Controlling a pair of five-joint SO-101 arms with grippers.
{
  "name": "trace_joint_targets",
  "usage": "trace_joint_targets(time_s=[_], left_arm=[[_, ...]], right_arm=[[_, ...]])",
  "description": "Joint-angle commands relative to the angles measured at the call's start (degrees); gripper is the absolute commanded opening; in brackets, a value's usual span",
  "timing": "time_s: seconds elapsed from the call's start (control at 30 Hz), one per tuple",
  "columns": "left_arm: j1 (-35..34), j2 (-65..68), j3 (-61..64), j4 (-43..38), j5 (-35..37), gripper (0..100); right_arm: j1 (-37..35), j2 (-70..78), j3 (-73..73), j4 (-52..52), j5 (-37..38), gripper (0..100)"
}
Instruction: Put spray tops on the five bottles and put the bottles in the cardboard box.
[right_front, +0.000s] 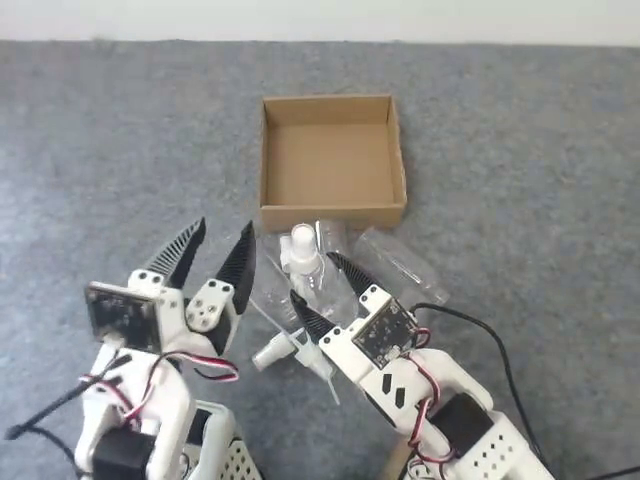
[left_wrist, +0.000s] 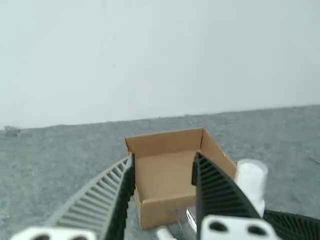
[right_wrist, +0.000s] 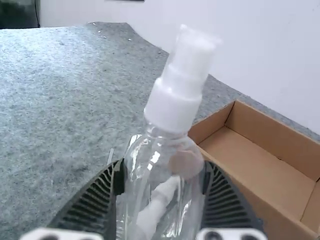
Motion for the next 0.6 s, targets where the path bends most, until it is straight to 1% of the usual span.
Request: trace_joint_targets(time_s=[0.0,0.2,0.3,0.37,0.5,0.57], left_arm=[[-0.79,-1.05,2.07,-1.93,0.09,17],[-1.41,-0.53,8.13,-7.47,0.18,17],[-0.79,-0.53,9.63,-8.97,0.18,17],[1.76,-0.53,9.63,-8.26,-0.09,17],[7.03,-0.62,9.27,-5.8,-0.62,18],[8.7,-0.62,9.45,-5.71,-2.81,17]], right_arm=[[0.4,-1.27,-1.05,-3.47,0.26,7.6],[0.04,-1.27,-1.14,-5.05,0.18,7.6],[-2.77,-1.27,-1.14,-4.88,0.26,7.6],[-3.91,-1.19,-1.05,-4.79,0.26,7.6],[-4.0,-1.01,-1.05,-4.62,0.35,7.6],[-4.0,-0.84,-0.97,-4.53,0.35,7.6]])
